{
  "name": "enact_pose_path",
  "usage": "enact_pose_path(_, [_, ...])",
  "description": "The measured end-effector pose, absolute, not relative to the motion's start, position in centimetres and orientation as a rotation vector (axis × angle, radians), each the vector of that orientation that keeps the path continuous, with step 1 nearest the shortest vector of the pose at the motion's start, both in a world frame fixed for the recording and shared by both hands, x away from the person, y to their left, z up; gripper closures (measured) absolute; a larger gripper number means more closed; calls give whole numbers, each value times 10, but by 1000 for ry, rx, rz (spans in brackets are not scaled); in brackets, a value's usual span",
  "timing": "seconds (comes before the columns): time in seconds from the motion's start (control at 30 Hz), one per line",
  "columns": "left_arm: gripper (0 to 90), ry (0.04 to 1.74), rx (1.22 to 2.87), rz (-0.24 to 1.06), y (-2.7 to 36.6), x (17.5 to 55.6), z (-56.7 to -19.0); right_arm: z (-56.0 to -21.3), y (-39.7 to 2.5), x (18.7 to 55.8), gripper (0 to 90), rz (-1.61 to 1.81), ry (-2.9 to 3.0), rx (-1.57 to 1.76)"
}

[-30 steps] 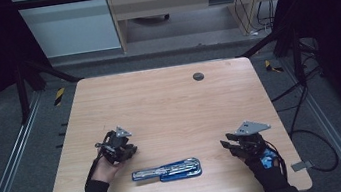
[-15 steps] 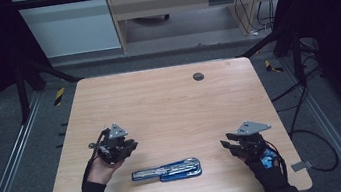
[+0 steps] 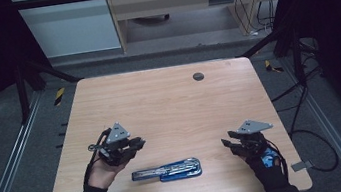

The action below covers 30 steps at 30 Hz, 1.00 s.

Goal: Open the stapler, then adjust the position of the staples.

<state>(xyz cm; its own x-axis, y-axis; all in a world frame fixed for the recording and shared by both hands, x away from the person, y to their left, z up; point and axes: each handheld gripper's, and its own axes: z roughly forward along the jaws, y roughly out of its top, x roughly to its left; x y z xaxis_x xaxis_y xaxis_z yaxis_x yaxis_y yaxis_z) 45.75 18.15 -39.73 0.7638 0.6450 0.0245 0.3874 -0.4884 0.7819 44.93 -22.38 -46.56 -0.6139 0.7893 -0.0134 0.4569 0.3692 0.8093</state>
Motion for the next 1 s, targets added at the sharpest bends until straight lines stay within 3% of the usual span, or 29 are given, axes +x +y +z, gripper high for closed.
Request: enact_pose_path(1.0, [775, 529, 2214, 300, 121, 431, -394, -465, -228, 450, 575, 1126, 2219, 1086])
